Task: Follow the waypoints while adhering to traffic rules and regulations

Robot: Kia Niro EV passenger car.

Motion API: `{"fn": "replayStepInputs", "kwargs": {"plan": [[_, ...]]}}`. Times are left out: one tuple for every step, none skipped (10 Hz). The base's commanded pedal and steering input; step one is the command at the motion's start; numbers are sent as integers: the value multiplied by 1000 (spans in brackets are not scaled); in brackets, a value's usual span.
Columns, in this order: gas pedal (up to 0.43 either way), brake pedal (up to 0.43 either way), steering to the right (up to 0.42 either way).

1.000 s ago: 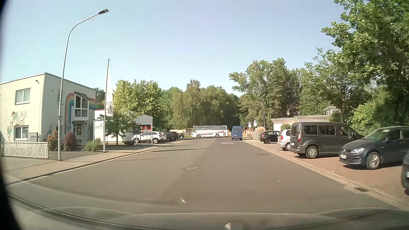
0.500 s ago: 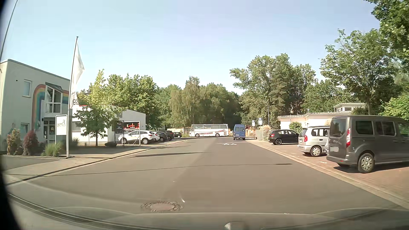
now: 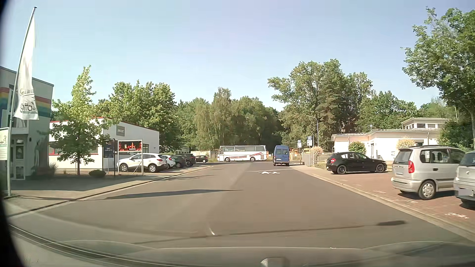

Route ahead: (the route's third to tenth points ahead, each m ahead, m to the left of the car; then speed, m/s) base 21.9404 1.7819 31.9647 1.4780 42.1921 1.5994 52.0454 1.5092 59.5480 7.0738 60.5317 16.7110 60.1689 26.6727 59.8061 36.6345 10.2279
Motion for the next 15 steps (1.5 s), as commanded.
{"fn": "replayStepInputs", "kwargs": {"plan": [[0,98,0],[0,91,0],[0,98,0],[0,98,0],[0,104,0],[0,122,0],[0,134,0],[0,146,0],[0,159,0],[0,171,0],[0,171,-1],[0,177,-3],[0,177,-6],[0,183,-8],[0,183,-9]]}}
